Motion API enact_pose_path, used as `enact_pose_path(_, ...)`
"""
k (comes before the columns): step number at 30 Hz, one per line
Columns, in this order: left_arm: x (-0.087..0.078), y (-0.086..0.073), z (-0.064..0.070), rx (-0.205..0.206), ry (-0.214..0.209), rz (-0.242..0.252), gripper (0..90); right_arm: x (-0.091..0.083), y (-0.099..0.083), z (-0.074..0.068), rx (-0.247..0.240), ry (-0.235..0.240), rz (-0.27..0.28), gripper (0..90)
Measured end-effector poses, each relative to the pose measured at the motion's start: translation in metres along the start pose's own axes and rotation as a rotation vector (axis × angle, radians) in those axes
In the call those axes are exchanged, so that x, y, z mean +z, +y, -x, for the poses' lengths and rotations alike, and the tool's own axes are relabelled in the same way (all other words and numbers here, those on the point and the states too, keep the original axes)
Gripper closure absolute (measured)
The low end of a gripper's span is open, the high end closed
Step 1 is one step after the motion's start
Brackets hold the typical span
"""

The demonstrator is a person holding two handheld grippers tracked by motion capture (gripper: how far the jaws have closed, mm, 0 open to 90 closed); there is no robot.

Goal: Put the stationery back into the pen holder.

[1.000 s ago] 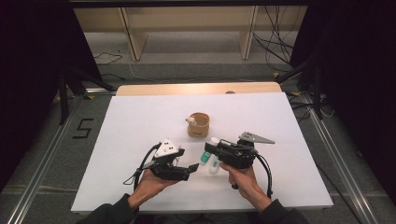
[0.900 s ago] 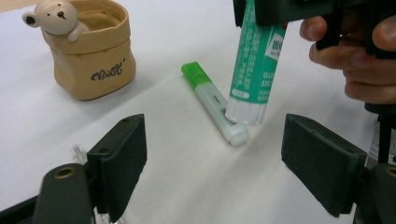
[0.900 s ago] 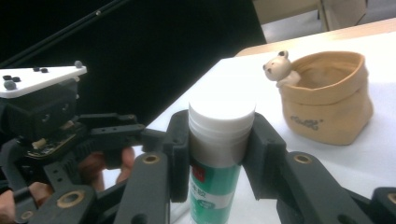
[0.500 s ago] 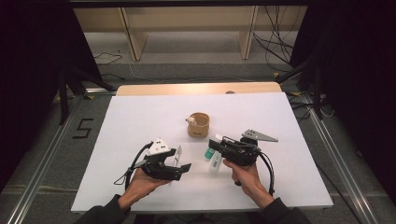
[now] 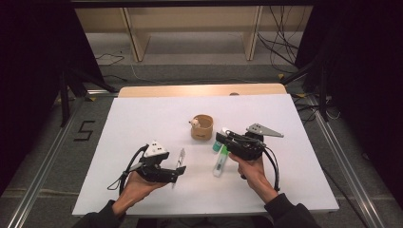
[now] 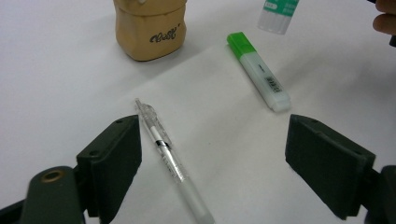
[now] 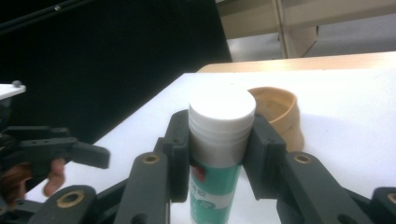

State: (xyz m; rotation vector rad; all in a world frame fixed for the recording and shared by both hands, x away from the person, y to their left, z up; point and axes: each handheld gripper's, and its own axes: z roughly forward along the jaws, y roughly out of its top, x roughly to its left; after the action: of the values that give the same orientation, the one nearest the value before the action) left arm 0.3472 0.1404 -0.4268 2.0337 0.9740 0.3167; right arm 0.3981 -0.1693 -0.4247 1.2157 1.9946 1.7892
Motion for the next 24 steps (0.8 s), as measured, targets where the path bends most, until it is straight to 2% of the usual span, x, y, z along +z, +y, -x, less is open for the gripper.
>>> enact_pose_path(15, -0.007, -0.008, -0.012, -0.003, 0.025, -0.018, 17.3, 0.014, 0.021, 0.006, -0.023, -0.042, 0.017, 65.7)
enact_pose_path(24, -0.009, -0.013, -0.013, -0.004, 0.031, -0.032, 16.7, 0.026, 0.031, 0.007, -0.024, -0.052, 0.019, 65.7)
